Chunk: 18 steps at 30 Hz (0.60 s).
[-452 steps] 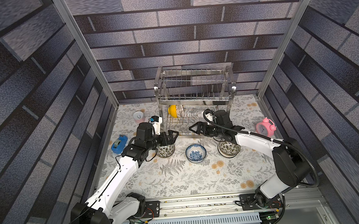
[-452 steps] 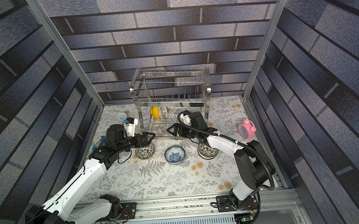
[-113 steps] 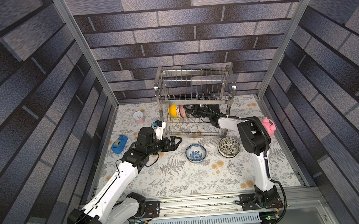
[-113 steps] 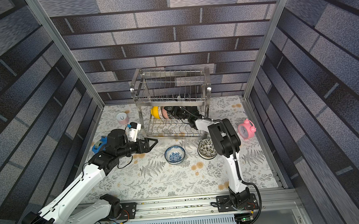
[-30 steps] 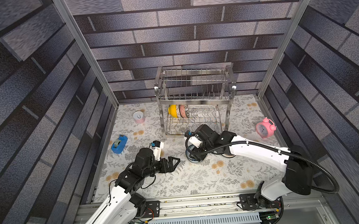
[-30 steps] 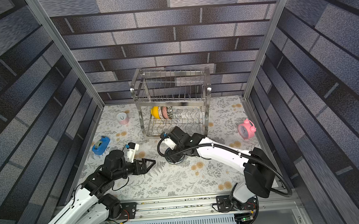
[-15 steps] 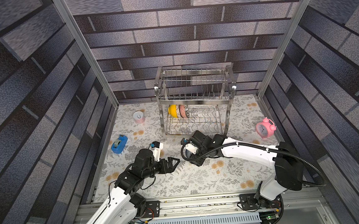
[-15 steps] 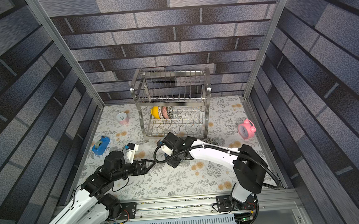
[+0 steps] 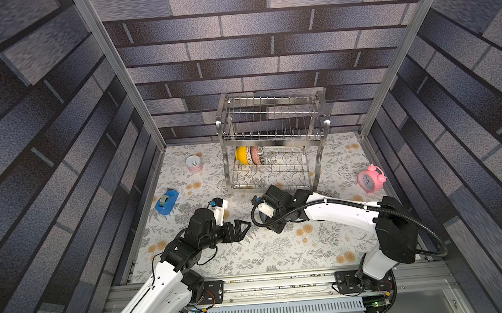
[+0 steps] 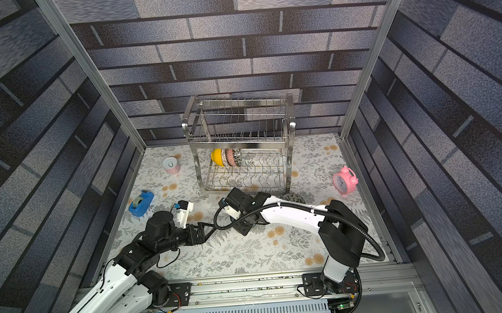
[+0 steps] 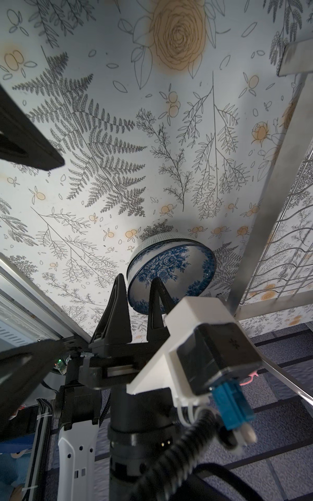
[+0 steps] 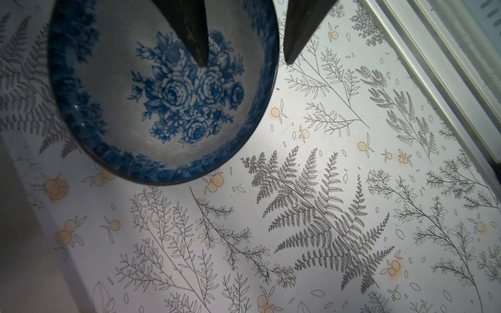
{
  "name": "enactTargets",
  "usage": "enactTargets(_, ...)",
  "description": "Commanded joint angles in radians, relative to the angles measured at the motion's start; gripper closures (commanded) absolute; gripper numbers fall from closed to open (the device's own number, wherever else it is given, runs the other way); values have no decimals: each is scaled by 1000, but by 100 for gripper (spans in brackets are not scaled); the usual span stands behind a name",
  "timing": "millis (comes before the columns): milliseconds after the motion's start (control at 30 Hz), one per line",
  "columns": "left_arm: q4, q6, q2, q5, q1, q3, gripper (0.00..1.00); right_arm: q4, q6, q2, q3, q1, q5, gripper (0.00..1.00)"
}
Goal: Load bowls into a dish rack
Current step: Pick up the bowl from the bowl.
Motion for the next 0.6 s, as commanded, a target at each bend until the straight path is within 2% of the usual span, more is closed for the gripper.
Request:
enactTargets(0,-18,-13,-13,-9,-6,-13,0,-6,-1,28,26,10,14,57)
enactTargets(167,-22,-11,-17,-13,-6,-11,0,-8,1,43,29,10,11,61)
enactTargets(567,-20,-3,2,-14,-2,-4,0,-3,5,55,40,10,-17,84)
